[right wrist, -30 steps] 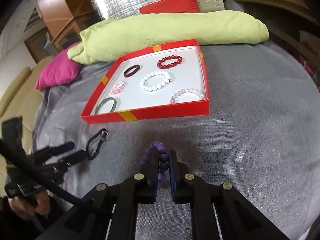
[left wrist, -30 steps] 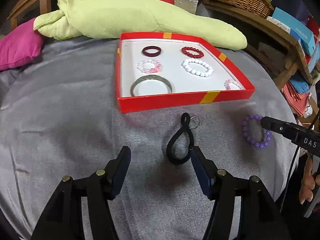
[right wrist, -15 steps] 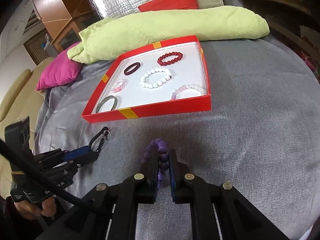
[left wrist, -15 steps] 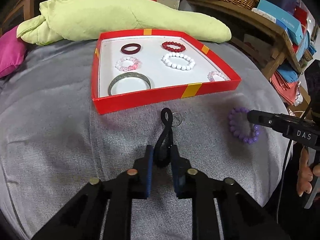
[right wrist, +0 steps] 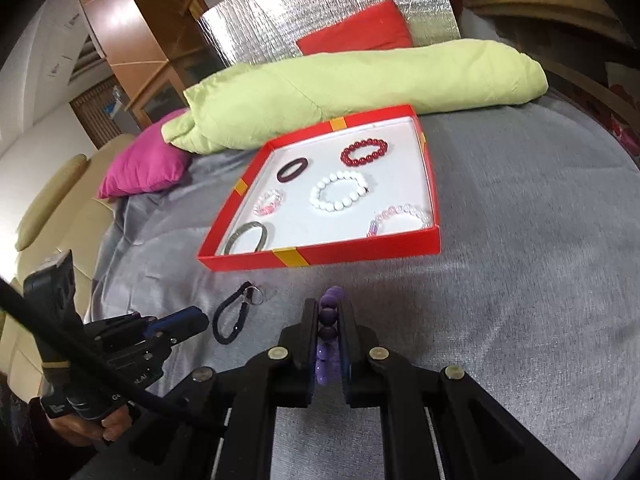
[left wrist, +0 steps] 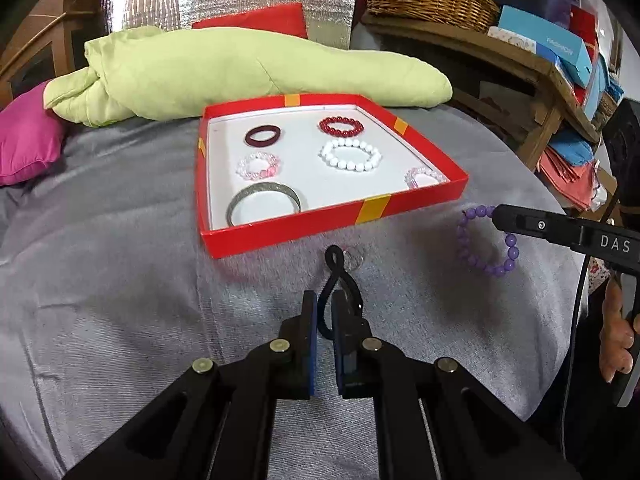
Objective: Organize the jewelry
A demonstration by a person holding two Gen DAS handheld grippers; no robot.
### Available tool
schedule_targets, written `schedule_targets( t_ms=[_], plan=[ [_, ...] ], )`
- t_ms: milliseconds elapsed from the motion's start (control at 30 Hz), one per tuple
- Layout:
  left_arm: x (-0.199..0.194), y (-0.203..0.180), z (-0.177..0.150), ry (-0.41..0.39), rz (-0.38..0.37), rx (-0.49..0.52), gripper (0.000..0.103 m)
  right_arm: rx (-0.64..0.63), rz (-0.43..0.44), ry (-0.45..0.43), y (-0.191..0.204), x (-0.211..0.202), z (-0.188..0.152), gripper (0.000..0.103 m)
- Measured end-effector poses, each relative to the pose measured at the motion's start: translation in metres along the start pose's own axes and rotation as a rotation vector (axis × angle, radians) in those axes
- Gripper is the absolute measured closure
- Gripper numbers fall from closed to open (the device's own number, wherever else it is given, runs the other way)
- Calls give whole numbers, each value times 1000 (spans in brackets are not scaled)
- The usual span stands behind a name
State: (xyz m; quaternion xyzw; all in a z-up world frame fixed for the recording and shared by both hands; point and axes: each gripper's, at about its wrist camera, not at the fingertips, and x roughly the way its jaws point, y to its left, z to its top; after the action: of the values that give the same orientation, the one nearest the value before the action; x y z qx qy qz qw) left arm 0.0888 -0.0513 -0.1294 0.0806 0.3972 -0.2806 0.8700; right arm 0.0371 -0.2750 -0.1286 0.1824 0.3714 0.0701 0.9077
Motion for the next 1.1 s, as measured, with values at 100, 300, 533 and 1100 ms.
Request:
schedule_targets(
  t_ms=[100, 300, 533, 1100],
  plan=[
    [-8, 4, 1, -28, -2, -15, 96, 11, 1, -6, -2, -2, 1, 93],
    [0, 4, 2, 18, -34, -34, 91, 3, -12, 14, -1, 3, -1, 93],
    [16, 0, 3, 63, -25, -48, 50, -4, -24, 19, 0, 5, -2, 93],
    [10, 7, -1, 34, -47, -67, 97, -7, -27, 23, 2, 9, -2, 93]
  ],
)
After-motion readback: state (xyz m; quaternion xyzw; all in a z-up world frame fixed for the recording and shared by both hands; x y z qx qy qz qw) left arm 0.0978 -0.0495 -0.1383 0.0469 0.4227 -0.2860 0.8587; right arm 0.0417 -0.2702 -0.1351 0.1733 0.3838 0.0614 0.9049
